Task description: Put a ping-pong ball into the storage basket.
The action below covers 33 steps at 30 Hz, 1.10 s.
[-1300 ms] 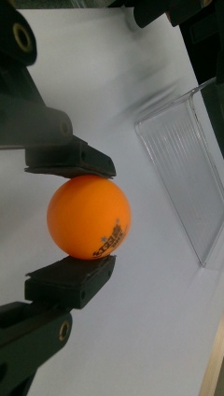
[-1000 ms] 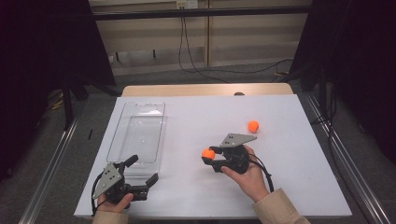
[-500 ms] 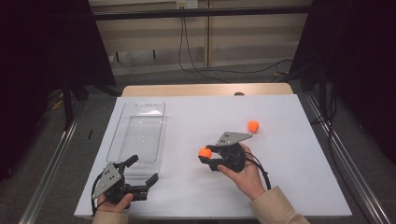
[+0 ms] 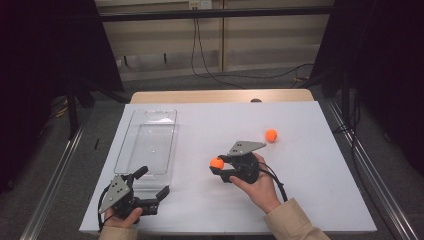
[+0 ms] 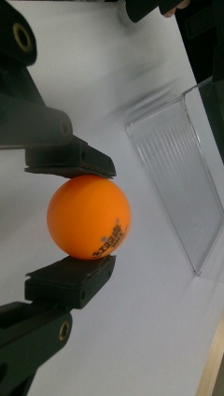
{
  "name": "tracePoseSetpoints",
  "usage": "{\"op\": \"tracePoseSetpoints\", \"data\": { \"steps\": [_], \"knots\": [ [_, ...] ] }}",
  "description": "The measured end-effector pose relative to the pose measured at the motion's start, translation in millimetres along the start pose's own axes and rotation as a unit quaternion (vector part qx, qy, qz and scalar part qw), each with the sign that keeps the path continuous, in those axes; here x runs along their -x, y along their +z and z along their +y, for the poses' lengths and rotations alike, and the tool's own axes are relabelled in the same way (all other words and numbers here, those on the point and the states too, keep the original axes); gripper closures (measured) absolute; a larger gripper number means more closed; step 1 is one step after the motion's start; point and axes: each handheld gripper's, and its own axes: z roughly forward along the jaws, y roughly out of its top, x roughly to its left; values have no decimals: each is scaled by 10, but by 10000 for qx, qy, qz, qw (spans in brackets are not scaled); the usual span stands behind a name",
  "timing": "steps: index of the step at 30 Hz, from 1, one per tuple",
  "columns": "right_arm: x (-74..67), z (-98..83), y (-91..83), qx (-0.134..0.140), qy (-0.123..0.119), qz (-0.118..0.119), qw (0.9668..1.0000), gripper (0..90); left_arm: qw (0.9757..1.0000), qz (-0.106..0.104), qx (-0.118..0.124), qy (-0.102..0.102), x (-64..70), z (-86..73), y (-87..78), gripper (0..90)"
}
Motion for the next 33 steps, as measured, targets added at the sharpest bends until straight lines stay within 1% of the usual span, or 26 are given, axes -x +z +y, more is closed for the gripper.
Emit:
{"op": "tracePoseSetpoints", "data": {
  "steps": [17,21,23,28,33],
  "knots": [
    [-4,31,52,-11,-3,-11,10000,514,10000,6,25,-2,12,2,-1,19],
    [-6,51,59,-15,-34,-10,10000,514,10000,20,70,-60,24,4,2,18],
    [-11,67,62,-11,-34,-10,10000,514,10000,25,55,4,13,9,-4,17],
    [-24,106,79,-12,-79,-2,10000,514,10000,11,53,-53,15,6,-4,16],
    [-30,127,102,-33,-109,0,9999,514,10000,-18,48,-46,11,6,-2,16]
  ]
}}
